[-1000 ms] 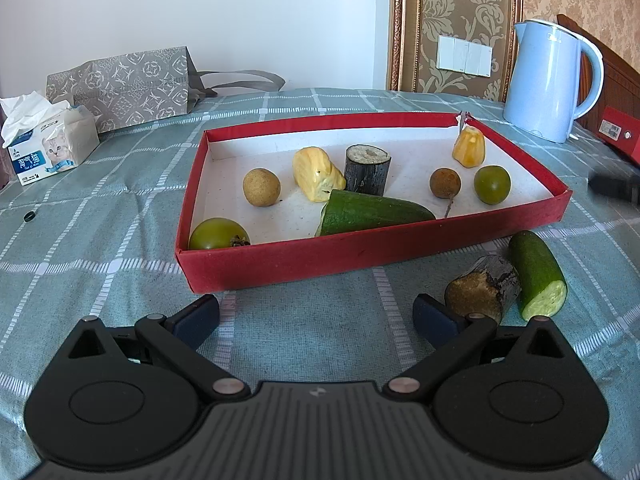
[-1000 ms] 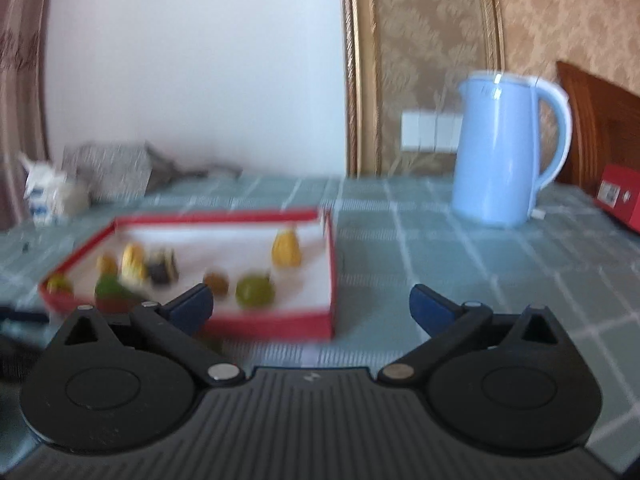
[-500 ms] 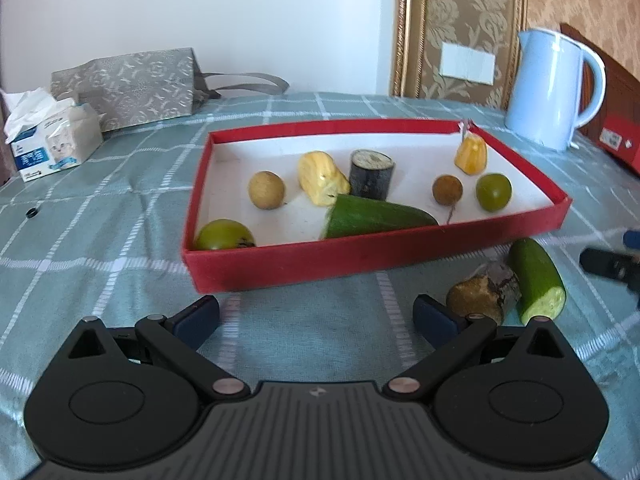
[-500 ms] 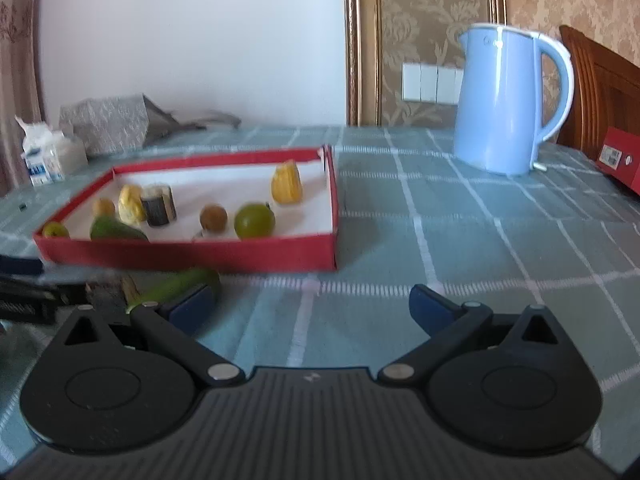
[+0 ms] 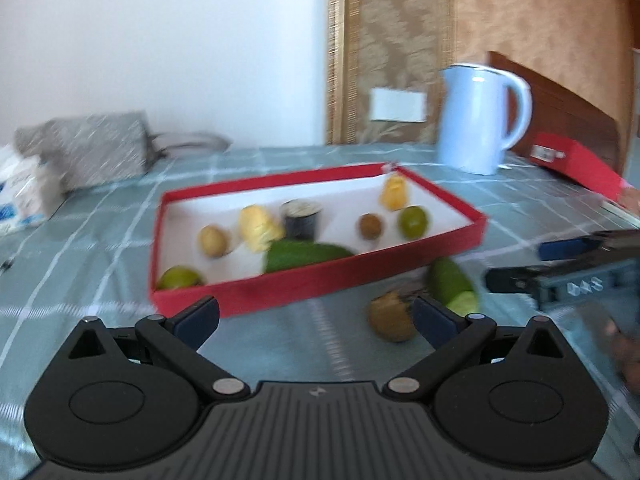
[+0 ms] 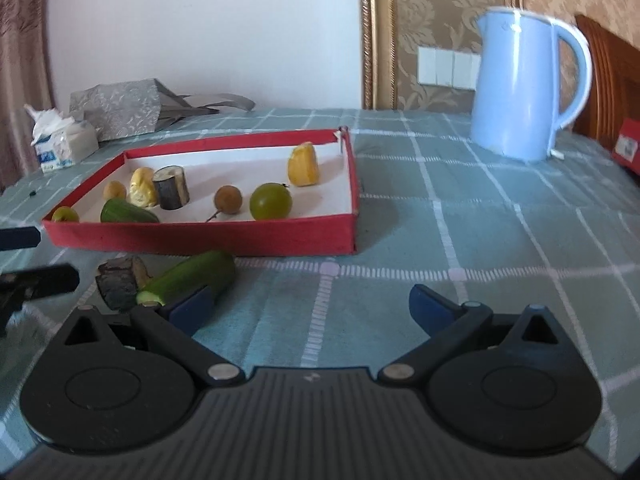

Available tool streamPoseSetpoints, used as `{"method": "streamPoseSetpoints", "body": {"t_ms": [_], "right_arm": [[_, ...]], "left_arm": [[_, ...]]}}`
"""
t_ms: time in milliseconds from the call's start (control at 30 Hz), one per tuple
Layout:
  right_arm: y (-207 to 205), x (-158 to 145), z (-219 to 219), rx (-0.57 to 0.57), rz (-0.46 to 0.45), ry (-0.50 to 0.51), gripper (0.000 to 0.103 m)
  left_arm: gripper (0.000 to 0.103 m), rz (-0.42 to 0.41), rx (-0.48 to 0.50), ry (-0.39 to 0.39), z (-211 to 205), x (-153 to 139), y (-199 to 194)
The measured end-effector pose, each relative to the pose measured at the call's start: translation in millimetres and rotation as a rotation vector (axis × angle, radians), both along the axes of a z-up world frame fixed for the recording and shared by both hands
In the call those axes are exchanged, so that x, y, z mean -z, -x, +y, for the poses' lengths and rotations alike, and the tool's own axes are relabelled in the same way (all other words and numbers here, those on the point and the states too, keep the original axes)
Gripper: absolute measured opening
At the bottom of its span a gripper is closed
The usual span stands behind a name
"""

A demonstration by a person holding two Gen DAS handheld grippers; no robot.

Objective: Organize fruits
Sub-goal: 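Move the left gripper to the brown cut chunk beside the box, then close the left gripper on the brown chunk and lift it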

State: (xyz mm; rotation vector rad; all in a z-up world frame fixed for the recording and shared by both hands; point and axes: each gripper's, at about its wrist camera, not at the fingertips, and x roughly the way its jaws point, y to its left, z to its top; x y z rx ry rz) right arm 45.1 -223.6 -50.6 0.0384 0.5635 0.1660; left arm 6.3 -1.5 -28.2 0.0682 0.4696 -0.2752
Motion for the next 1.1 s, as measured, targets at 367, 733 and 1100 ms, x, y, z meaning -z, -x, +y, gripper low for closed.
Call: {"method": "streamPoseSetpoints", "body": {"t_ms": [367, 733, 1100], "right_arm": [[-3, 2, -4, 0.009, 0.016, -0.021, 0.103], [-5, 3, -7, 0.017, 0.022, -0.035, 0.103], [-8, 5, -8, 0.021, 0.041, -0.047, 0.103]], "left_arm": [[0.103, 0.002, 0.133, -0.171, -33, 8, -14], [0.080, 0.053, 0.239, -0.183, -42, 15, -25], [0.056, 0.090, 0.331, -0.128, -38, 15, -32]]}}
